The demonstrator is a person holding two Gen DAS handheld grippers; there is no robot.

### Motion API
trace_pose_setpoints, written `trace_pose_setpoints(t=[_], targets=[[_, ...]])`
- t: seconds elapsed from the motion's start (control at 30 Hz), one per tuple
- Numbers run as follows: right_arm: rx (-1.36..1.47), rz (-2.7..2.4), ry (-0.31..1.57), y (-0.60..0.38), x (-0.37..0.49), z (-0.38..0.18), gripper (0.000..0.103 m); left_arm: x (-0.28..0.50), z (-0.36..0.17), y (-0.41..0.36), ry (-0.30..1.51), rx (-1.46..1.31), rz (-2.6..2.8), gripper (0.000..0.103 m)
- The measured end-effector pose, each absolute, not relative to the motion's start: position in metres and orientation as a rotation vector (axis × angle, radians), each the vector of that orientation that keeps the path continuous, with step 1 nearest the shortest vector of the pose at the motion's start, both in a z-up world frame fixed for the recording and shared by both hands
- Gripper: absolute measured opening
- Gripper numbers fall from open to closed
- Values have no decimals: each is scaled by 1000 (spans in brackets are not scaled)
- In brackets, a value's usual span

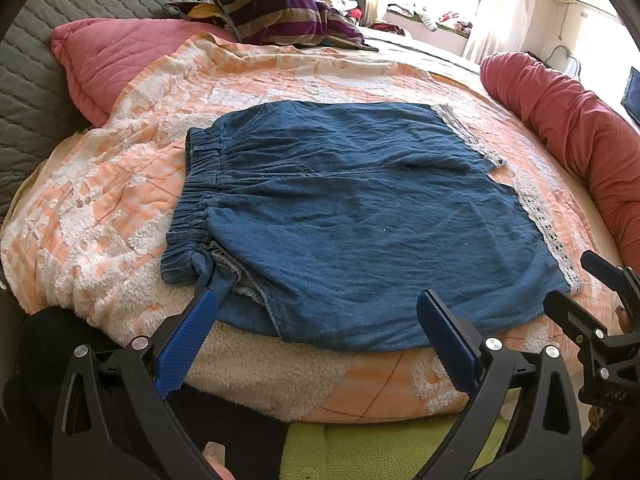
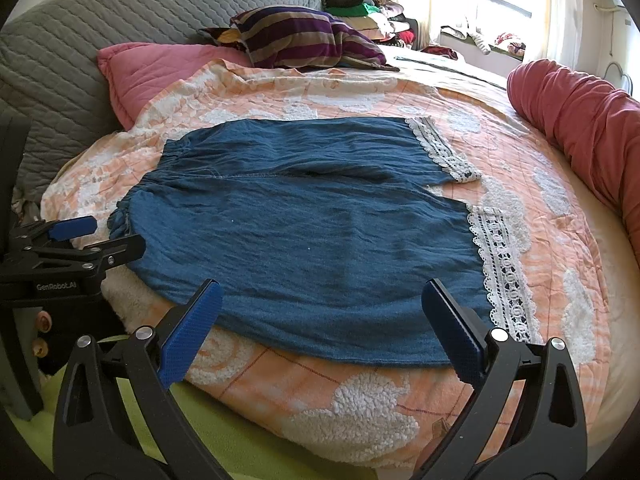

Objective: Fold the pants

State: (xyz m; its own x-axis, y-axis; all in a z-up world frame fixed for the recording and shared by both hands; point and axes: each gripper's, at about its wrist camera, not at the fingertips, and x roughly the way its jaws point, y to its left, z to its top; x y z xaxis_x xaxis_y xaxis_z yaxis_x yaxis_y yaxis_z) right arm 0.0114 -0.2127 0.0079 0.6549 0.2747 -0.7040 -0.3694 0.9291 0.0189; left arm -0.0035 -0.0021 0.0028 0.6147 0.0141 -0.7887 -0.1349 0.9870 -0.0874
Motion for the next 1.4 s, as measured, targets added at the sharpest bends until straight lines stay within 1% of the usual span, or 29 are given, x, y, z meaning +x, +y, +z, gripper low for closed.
trace_pose_setpoints(t=[1.07,1.4], targets=[[-126,370,791,-211,14,2,94,-5,3,0,907,-148,85,99],[-98,358,764,-215,29,13,94,-3,-1,2,909,-153,85,99]])
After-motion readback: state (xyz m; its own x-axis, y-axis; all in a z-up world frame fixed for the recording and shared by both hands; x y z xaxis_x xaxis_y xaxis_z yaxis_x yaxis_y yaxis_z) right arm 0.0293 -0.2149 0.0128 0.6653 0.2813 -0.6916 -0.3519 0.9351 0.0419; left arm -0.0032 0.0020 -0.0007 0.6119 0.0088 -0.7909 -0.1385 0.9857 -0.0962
